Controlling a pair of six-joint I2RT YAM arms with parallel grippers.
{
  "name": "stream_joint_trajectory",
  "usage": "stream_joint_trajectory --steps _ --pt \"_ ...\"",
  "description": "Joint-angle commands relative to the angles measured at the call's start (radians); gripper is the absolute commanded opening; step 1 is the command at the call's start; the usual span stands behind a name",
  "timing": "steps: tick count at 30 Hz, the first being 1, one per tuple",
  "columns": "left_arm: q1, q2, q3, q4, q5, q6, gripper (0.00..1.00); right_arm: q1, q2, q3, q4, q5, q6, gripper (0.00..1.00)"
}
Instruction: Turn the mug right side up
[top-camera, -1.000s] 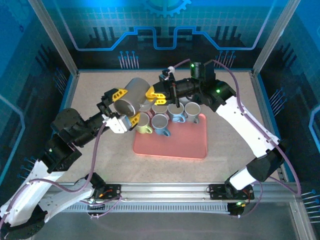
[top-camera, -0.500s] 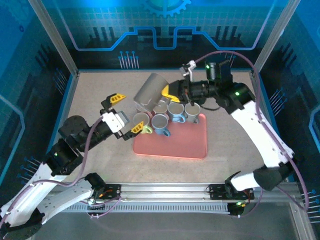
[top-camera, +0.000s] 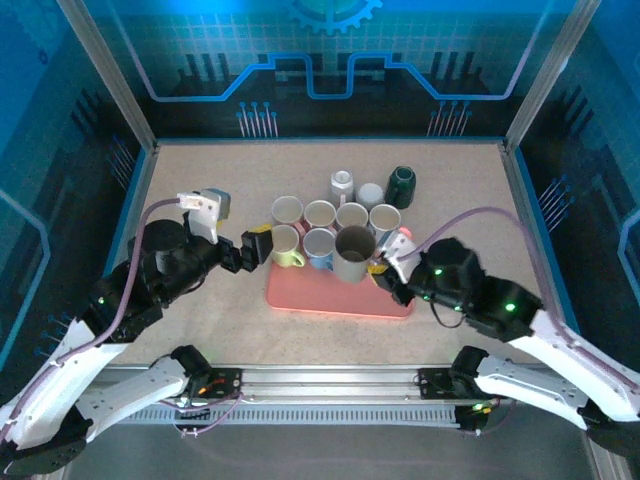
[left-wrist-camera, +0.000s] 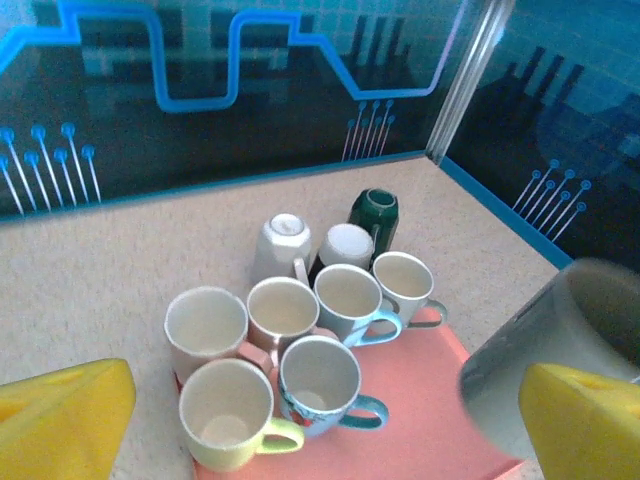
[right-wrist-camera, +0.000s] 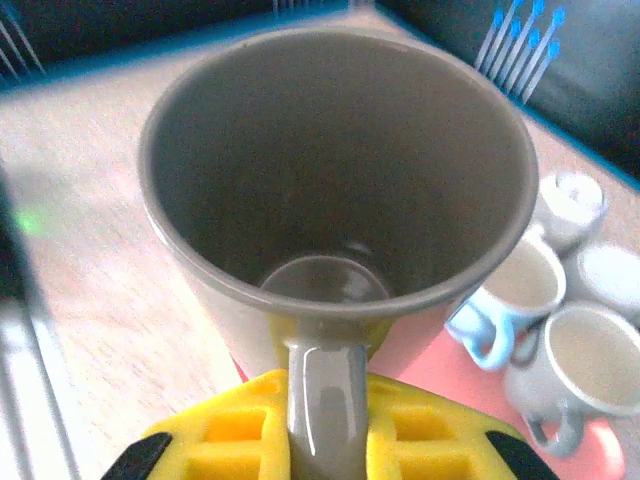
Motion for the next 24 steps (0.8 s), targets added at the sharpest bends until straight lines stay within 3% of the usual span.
stream_joint_trajectory --steps 1,6,12,24 --pt "-0.002 0.016 0.034 -0.043 -0.022 -0.181 0.99 0.012 -0.042 -0.141 0.358 0.216 -0.061 0.00" --pt "-0.002 0.007 0.018 -0.030 -0.014 -0.236 0.99 0.024 -0.023 -0.342 0.585 0.316 -0.012 0.00" --pt "-0.003 0.003 0.039 -0.064 -0.017 -0.244 0.99 0.021 -0.039 -0.490 0.709 0.395 0.019 0.00" --pt "-0.002 -0.002 0.012 -0.068 -0.020 -0.289 0.99 -0.037 0.061 -0.619 0.891 0.331 0.157 0.00"
